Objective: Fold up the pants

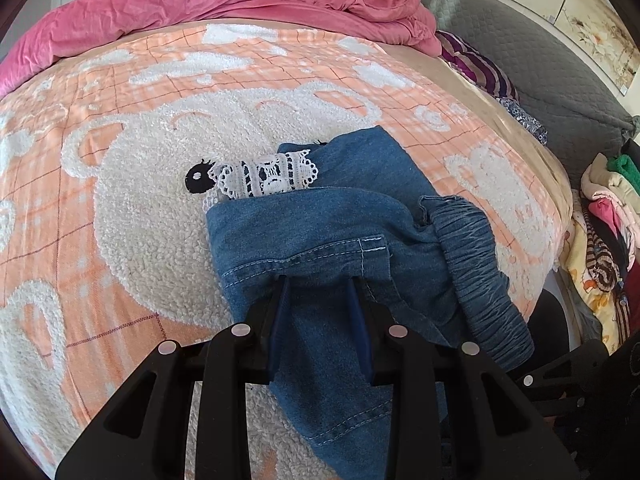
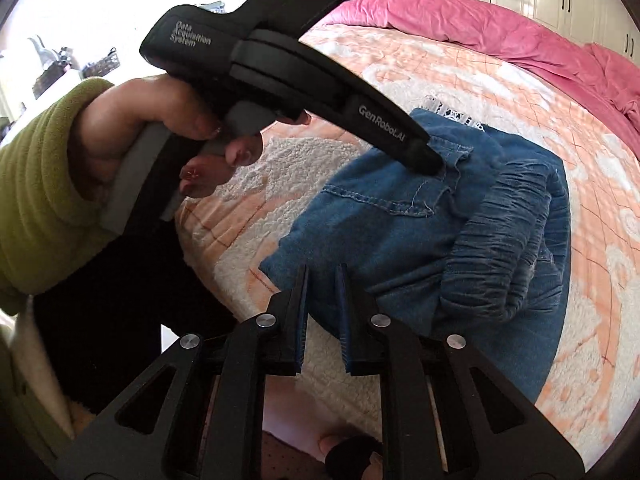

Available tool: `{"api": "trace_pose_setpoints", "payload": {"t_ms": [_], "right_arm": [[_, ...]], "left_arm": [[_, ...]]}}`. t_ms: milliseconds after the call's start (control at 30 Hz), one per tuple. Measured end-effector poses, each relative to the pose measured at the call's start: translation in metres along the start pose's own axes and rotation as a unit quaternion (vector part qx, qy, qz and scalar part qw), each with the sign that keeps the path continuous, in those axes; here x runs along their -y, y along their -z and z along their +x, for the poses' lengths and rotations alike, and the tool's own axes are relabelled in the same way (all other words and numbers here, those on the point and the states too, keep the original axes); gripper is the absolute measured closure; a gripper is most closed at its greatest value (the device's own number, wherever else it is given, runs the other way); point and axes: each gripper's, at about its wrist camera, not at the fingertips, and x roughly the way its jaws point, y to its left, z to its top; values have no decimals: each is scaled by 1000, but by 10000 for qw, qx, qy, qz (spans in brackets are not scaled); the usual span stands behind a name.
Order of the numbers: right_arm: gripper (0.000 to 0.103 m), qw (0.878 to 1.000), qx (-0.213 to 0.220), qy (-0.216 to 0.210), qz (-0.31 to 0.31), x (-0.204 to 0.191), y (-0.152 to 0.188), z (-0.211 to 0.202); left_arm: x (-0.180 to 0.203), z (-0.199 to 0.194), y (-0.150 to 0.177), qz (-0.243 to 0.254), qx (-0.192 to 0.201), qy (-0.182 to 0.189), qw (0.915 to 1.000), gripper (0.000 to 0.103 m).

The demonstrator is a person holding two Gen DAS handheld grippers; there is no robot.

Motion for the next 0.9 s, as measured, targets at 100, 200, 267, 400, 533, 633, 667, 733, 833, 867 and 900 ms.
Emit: {"api": "trace_pose_setpoints", "payload": {"t_ms": [100,200,267,400,533,633,667,733,833,867,900], "right_arm": [[95,9999,-28,30,95,-1,0,0],[93,9998,-45,111,180,-3,-2,-3],[83,9997,-14,129,210,-1,-4,-6],[74,9996,72,164,211,-10,0,-19],[70,9994,179,169,263,-14,4,-32],[67,9990,276,204,291,-17,7,-43],[66,9989,305,197,300,-17,6,-46],[66,9986,374,189,319,-19,6,-52],[62,9981,478,237,307,-19,5,-61],[60,9978,530,249,317,-18,4,-65],[60,9975,569,249,326,-18,4,-68]], "left_arm": [[1,-2,2,-38,51,1,10000,74],[4,-6,3,-30,134,-39,9999,74],[7,-11,6,5,214,-70,9997,74],[10,-21,11,-30,362,-84,9993,74],[15,-34,17,-24,519,-8,9986,70],[23,-44,23,95,689,-186,9974,68],[24,-47,24,95,726,-209,9971,68],[26,-54,25,108,822,-317,9961,68],[30,-67,30,99,1037,-482,9934,67],[31,-72,33,71,1102,-523,9925,66],[31,-76,36,46,1139,-528,9921,64]]}}
